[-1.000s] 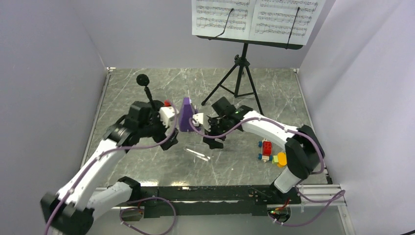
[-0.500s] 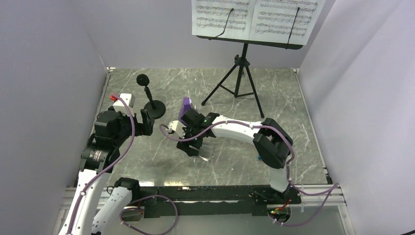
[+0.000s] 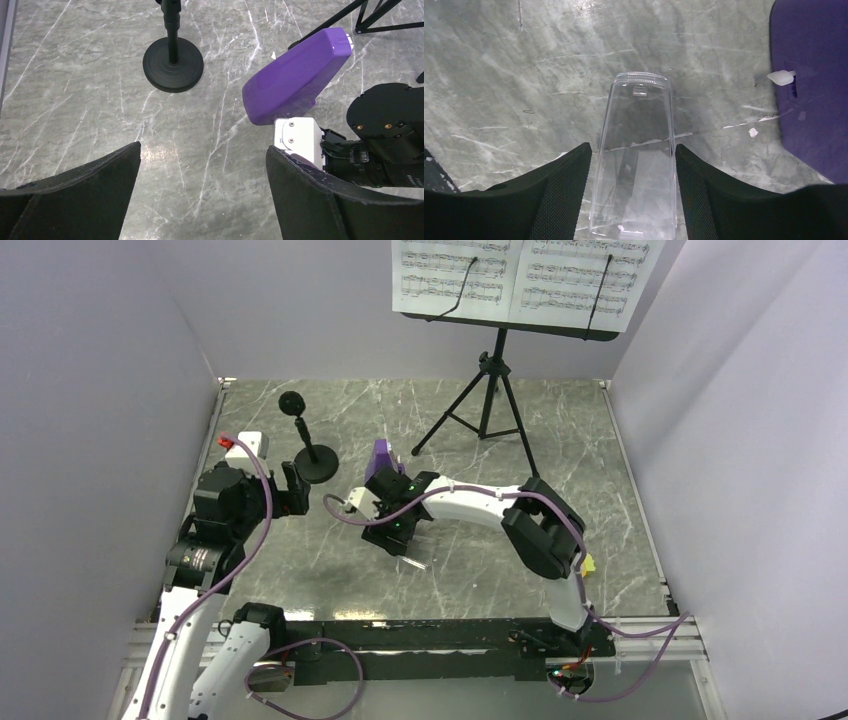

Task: Pack up the instrument practice props

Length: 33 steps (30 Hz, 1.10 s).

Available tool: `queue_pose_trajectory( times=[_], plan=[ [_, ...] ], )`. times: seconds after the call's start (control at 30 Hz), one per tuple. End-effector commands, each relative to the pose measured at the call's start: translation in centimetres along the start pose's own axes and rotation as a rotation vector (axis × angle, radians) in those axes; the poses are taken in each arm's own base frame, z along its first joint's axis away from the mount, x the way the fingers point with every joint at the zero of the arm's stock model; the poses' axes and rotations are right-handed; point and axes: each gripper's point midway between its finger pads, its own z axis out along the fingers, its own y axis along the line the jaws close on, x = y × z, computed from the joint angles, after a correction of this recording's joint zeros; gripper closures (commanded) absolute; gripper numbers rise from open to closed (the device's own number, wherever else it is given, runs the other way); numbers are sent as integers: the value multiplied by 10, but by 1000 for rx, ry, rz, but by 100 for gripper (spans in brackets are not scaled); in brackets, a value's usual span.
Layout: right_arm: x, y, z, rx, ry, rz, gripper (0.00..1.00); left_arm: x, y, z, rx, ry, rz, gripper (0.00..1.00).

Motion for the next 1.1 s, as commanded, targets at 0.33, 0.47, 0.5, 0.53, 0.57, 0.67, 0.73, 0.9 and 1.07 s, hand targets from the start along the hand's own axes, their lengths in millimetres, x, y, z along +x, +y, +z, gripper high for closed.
queue_pose_trajectory(
  times=[0.33, 0.47, 0.5, 0.53, 0.57, 0.67, 0.73, 0.9, 1.07],
  plan=[
    [15, 10, 6, -5, 66, 29, 41, -7, 1, -1, -3, -50, -22, 1],
    [20, 15, 10, -16, 83, 15, 42, -9, 0, -3, -1, -60, -20, 1],
    [21, 15, 11, -18, 89, 15, 41, -10, 0, -4, 0, -63, -17, 1],
    [22, 17, 12, -24, 93, 11, 41, -10, 0, -4, 1, -64, -15, 1],
    [24, 18, 13, -30, 97, 5, 42, -10, 0, -4, 4, -65, -12, 1],
    [35, 24, 20, -54, 133, -30, 48, -9, 0, -3, 3, -64, -1, 1],
    [46, 25, 24, -60, 167, -50, 44, -9, 0, -2, 4, -60, 9, 1],
    [57, 20, 24, -46, 204, -96, 30, -13, 0, -3, 4, -63, 26, 1],
    [78, 21, 27, -63, 290, -102, 40, -12, -3, -1, 21, -66, 11, 1]
  ],
)
